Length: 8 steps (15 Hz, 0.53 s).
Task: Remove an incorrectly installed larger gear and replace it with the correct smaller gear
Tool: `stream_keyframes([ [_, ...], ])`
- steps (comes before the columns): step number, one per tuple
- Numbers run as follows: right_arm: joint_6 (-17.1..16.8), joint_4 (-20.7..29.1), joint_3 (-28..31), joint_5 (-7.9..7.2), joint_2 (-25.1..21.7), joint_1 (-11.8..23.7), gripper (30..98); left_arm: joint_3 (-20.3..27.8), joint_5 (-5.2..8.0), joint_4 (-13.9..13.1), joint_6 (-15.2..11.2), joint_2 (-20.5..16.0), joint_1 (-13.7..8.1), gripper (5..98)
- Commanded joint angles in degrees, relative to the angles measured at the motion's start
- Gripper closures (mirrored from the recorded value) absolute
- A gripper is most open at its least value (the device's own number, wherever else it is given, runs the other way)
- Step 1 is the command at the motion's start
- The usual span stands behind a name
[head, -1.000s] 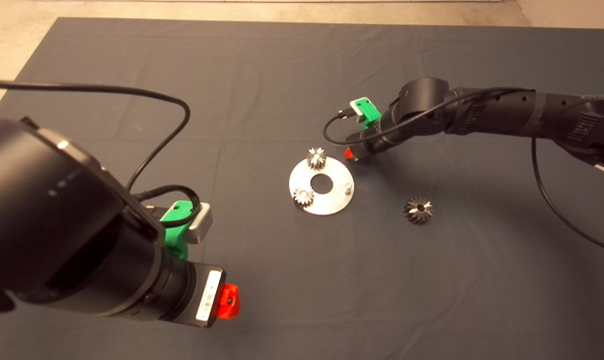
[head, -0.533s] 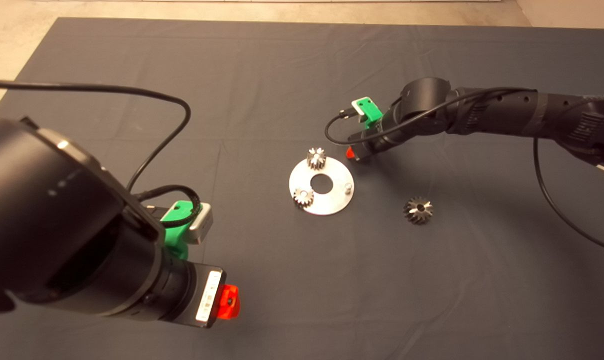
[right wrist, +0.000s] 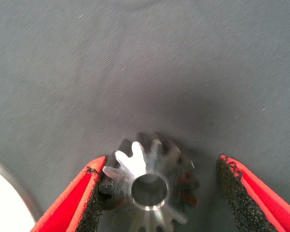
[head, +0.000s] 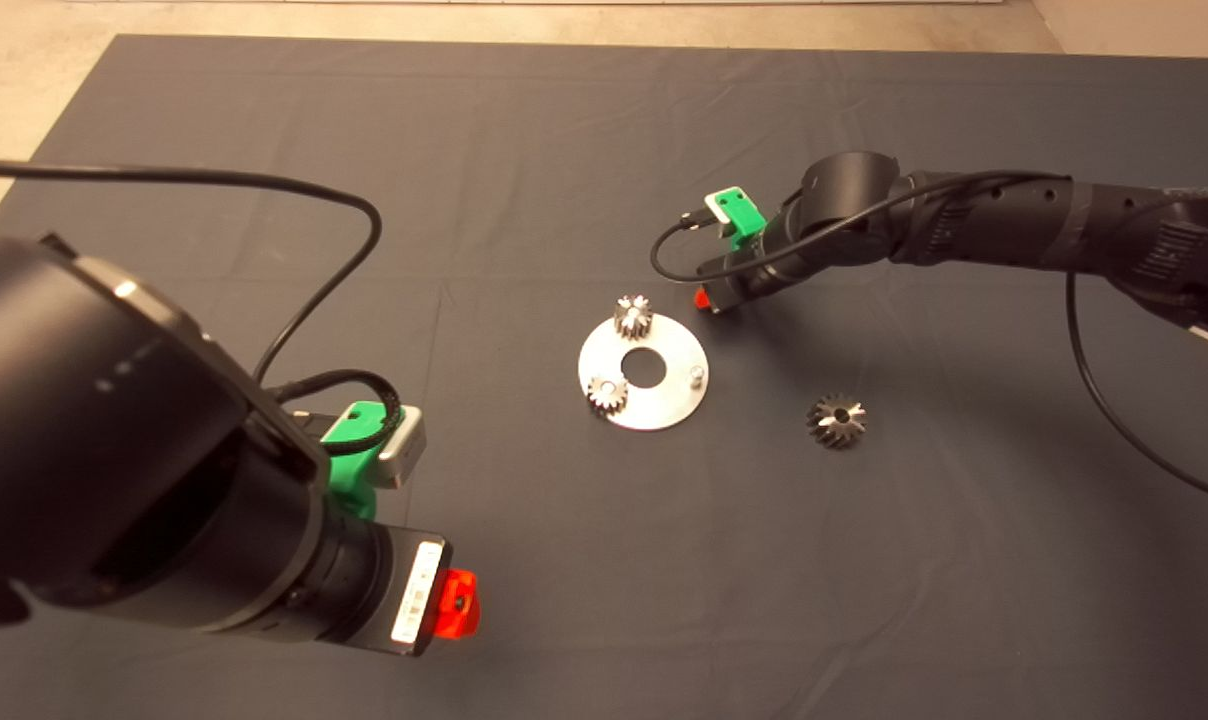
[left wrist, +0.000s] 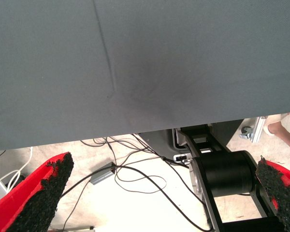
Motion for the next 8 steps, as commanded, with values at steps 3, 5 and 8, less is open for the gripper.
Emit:
stream_keyframes([
  [3,-0.2,-1.8,-0.1,-0.25,0.1,1.3,72.9,0.9,7.55,-0.9,0.2,-0.1,-0.8,5.4],
  [5,-0.2,-1.7,0.0,-0.25,0.1,1.3,73.1,0.9,7.55,-0.9,0.1,-0.1,-0.8,5.4],
  [8,-0.2,-1.8,-0.1,-0.25,-0.1,1.3,77.2,1.0,7.55,-0.9,0.2,-0.1,-0.8,5.4],
])
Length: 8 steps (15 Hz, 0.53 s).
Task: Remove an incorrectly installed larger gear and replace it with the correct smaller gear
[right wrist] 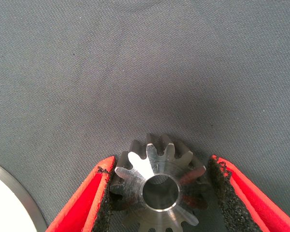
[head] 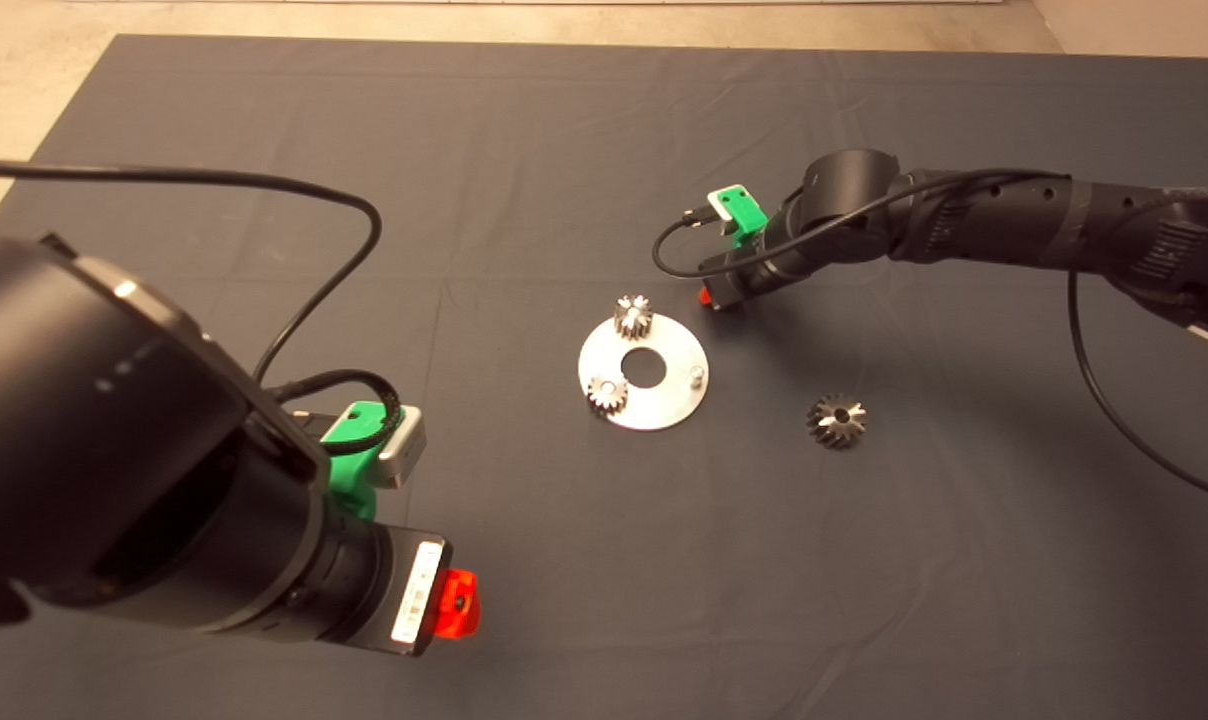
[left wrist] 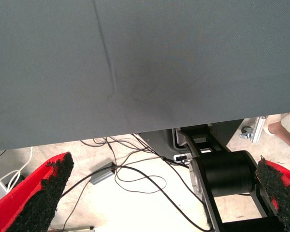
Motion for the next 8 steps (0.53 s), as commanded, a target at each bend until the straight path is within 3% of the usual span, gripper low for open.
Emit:
stream_keyframes([
  [1,-0.2,-1.8,0.0,-0.28,-0.1,1.3,77.6,0.9,7.55,-0.9,0.1,-0.1,-0.8,5.4],
  [3,-0.2,-1.8,0.0,-0.28,-0.2,1.3,82.3,0.9,7.55,-0.9,0.1,-0.1,-0.8,5.4],
  [8,-0.2,-1.8,0.0,-0.28,-0.1,1.3,84.4,0.9,7.55,-0.9,0.0,-0.1,-0.8,5.4],
])
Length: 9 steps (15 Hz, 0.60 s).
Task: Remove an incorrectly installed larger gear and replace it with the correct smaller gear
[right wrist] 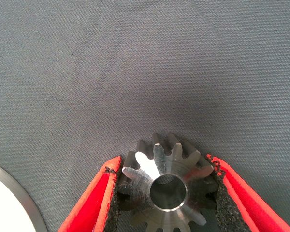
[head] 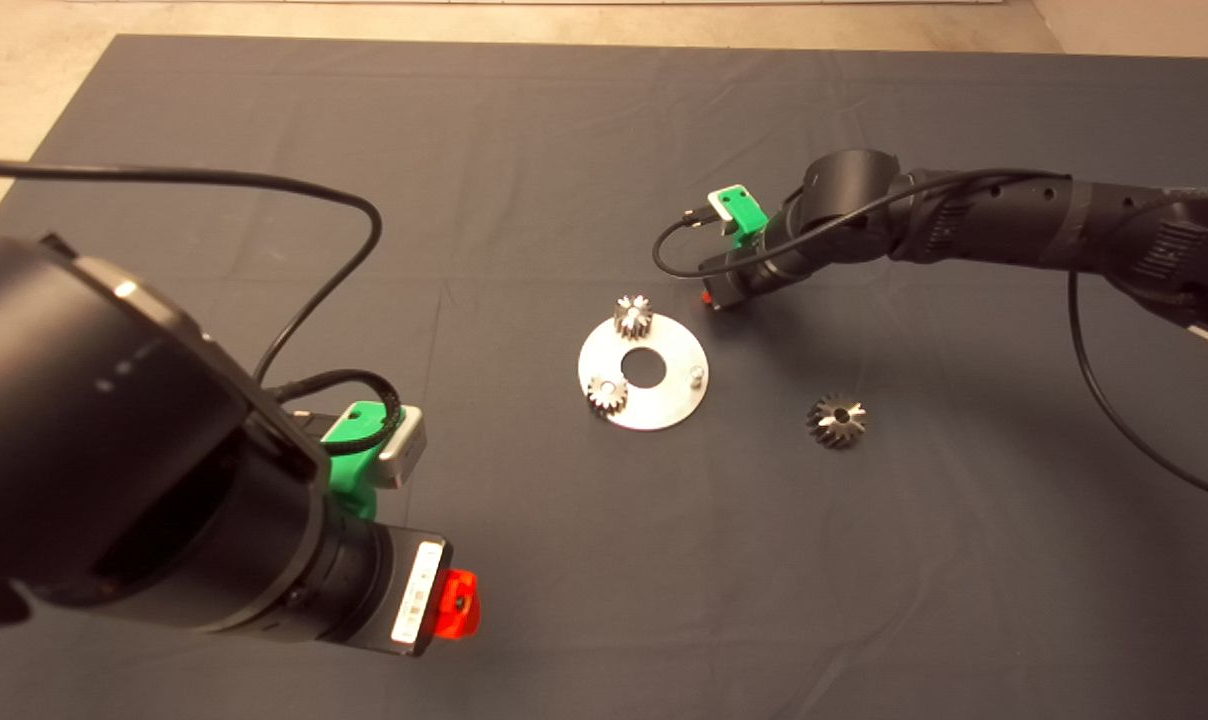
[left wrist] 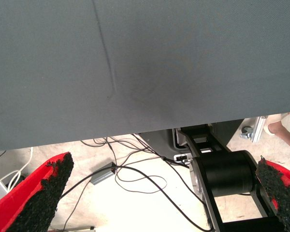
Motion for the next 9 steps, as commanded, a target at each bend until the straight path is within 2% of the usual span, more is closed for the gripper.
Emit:
stream_keyframes([
  [1,-0.2,-1.8,0.3,-0.27,-0.2,1.3,84.9,0.9,7.56,-0.9,0.0,-0.1,-0.8,5.4],
  [9,-0.3,-1.7,4.1,-0.6,-1.8,1.4,86.6,0.9,7.56,-0.9,0.0,-0.1,-0.8,5.4],
])
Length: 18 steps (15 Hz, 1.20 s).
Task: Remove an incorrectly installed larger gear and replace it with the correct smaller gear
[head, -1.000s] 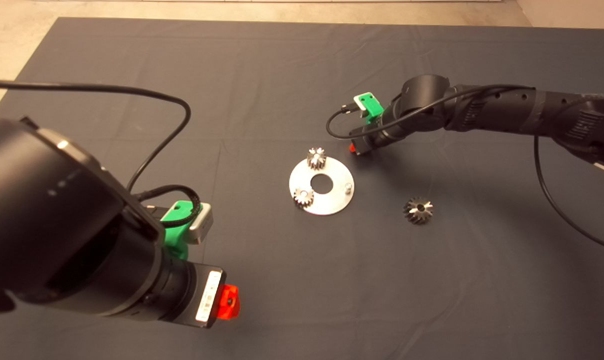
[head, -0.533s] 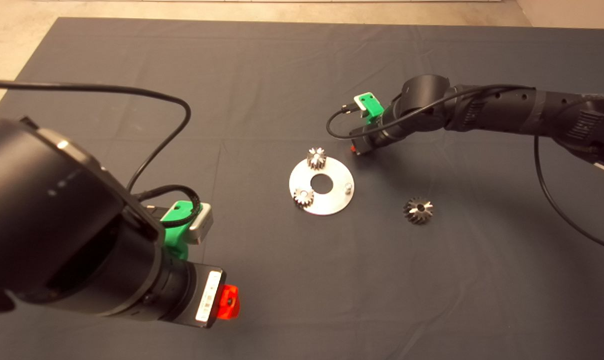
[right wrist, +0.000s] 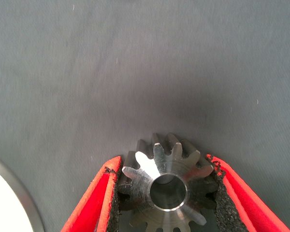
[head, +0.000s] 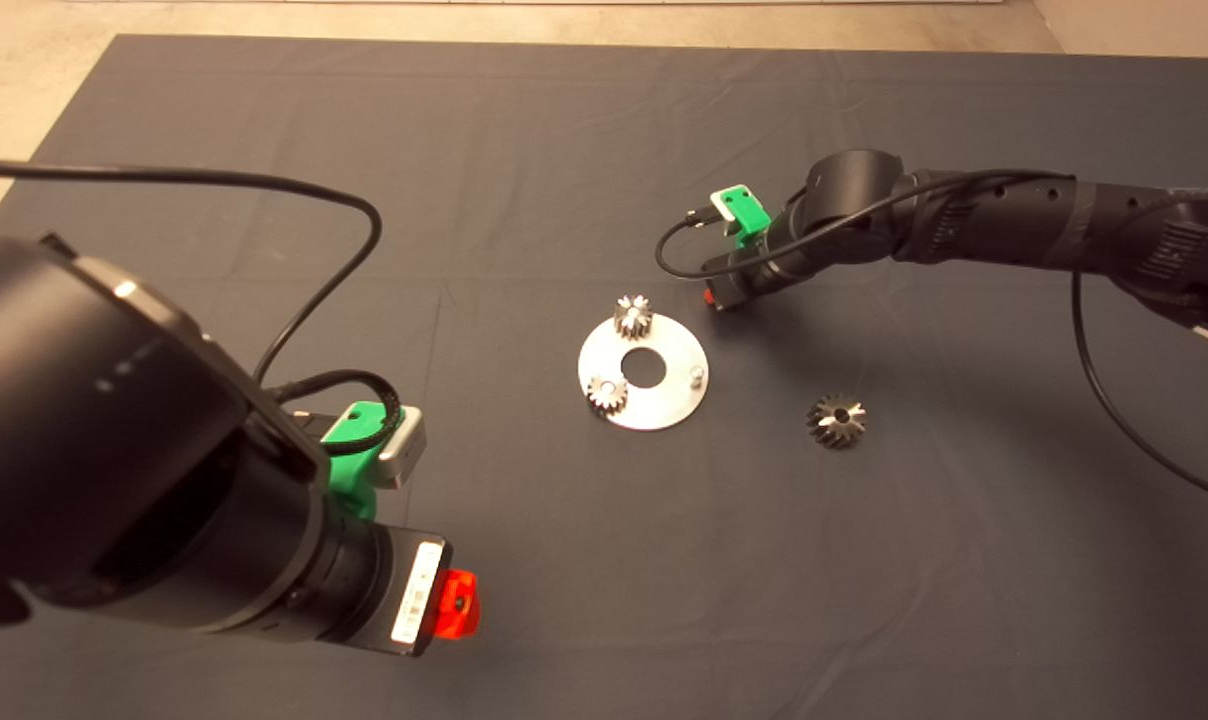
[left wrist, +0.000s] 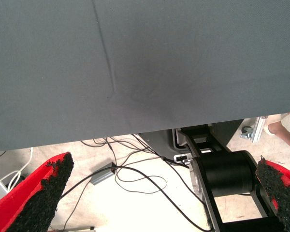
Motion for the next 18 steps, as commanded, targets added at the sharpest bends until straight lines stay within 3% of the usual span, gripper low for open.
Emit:
stream_keyframes([
  [1,0.0,-1.6,3.0,-0.42,-1.0,1.6,87.0,0.9,7.55,-0.9,0.0,-0.2,-0.8,5.4],
  [3,0.0,-1.4,5.7,-0.51,-2.7,1.8,87.0,0.9,7.55,-0.9,0.0,-0.2,-0.8,5.4],
  [7,-0.3,-1.1,16.6,-0.78,-8.7,2.9,87.1,0.9,7.55,-1.0,-0.1,-0.3,-0.8,5.4],
  [10,-4.0,-1.0,21.7,-0.78,-12.9,2.8,87.1,0.9,7.55,-1.0,-0.1,-0.3,-0.8,5.4],
  [13,-5.2,-0.9,23.2,-0.78,-15.3,2.8,87.1,0.9,7.55,-1.0,-0.1,-0.3,-0.8,5.4],
  [18,-8.3,3.2,23.2,-0.86,-14.6,3.0,87.2,0.9,7.55,-1.0,-0.1,-0.3,-0.8,5.4],
])
